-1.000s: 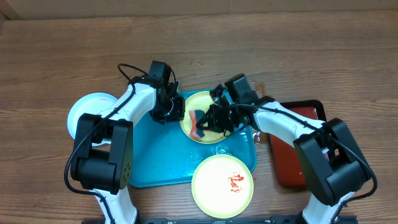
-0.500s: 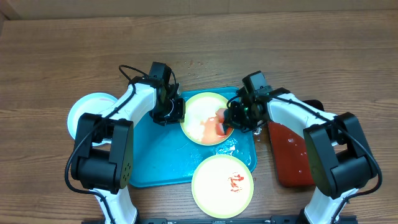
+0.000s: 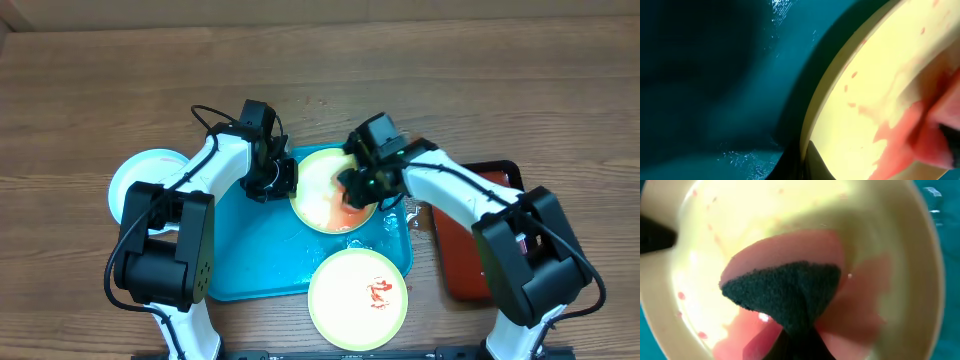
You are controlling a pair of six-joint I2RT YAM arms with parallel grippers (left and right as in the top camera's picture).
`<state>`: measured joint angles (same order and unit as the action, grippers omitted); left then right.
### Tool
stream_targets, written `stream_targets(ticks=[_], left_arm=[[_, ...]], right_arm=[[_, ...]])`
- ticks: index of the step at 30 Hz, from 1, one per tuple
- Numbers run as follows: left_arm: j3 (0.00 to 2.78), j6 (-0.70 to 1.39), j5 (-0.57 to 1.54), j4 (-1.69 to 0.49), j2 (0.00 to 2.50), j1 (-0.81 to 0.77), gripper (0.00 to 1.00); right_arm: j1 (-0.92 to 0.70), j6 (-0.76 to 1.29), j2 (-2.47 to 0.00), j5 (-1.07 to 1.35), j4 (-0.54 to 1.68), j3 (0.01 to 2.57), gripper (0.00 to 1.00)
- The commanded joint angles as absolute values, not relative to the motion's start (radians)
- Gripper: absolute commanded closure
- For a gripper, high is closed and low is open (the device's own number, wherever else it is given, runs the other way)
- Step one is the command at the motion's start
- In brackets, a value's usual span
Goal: Clean dirty plates on tray and stack at the side
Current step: 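Scrub the yellow plate with the sponge while left gripper holds it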
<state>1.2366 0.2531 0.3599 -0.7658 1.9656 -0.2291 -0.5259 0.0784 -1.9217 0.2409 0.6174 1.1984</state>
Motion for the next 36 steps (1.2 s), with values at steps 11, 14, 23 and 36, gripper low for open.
stream_targets(ticks=[11, 14, 23, 36], left_arm=[[1.216, 0.224, 0.36, -0.775, 1.991, -0.236, 0.96], [1.216, 0.224, 0.36, -0.774, 1.991, -0.236, 0.96], [1.216, 0.224, 0.36, -0.779, 1.991, -0.236, 0.96], [1.216, 0.223, 0.36, -0.785, 1.991, -0.236, 0.96]], right_arm=[[-0.685, -0.114, -1.925, 0.097, 0.639, 1.213, 0.96], [-0.684, -0.112, -1.925, 0.097, 0.557, 1.22, 0.96], [-0.662, -0.048, -1.926, -0.055, 0.398, 1.226, 0.96], [-0.483, -0.026, -1.927, -0.006, 0.755, 1.226, 0.96]])
